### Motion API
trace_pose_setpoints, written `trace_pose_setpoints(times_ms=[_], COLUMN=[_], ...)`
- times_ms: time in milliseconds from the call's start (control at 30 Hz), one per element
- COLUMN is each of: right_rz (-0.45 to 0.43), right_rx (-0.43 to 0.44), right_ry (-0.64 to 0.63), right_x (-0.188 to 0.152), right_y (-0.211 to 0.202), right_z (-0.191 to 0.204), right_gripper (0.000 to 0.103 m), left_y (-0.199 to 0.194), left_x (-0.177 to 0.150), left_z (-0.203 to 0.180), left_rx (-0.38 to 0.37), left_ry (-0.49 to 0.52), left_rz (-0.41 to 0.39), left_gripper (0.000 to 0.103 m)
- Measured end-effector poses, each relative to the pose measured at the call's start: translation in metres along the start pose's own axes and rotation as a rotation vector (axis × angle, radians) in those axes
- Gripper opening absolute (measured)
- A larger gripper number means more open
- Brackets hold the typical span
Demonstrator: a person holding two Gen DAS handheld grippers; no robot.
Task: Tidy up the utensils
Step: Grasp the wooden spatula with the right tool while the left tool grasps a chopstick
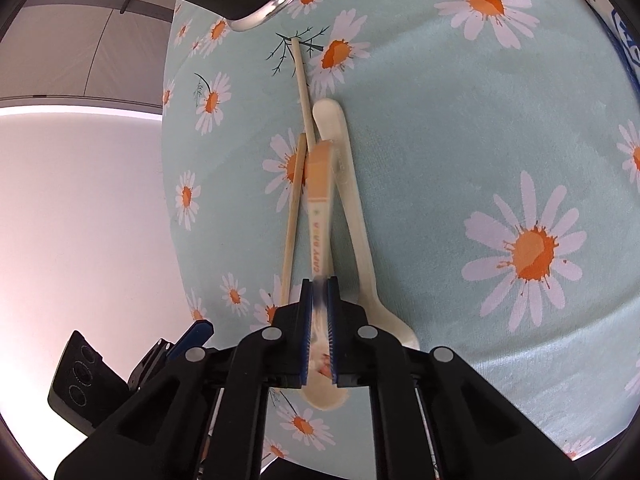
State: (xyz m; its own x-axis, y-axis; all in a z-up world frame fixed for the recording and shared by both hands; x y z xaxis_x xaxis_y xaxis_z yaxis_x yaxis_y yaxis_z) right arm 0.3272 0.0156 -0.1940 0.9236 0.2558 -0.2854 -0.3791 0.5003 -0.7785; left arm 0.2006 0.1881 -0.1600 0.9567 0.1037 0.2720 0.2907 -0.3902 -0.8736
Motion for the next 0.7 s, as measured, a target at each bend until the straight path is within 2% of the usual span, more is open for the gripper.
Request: trace_pose_setpoints(times_ms=[233,467,700], right_rz=[0.000,-0.020,-0.096], right_rx=[0.045,0.050,-0.022], right_ry=[0.009,-0.015,-0.097], right_x=[0.000,-0.008,-0.021], right_y=[-0.006,-0.024,-0.058], right_z=[0.002,0.002,0.006], right_gripper=[0.008,0.008,0.008], left_y=[0.002,0.011,0.031], left_x=[0.006,0.022,0.037], left_z=[0.000,-0.013,-0.033], left_rx=[0.010,0.040,0.103], left_ry=[0.008,0.049,0.101], left_rz=[0.013,0.048,0.124], left_gripper=[0.033,0.033,0.033])
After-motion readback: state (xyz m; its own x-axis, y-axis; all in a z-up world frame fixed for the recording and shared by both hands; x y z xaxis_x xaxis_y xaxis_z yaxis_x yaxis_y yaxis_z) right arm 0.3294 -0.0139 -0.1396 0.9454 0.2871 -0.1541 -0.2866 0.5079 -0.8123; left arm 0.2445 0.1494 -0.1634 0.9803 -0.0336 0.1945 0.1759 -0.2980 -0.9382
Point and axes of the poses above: each gripper's, at about its wrist camera, not at the fingertips, and y roughly the way its jaws point, z to its left, x to its top, the point moved 4 cm from there along y, roughly the way its jaws point, and after that the axes turned 13 degrees about z, right-handed, at the moved point
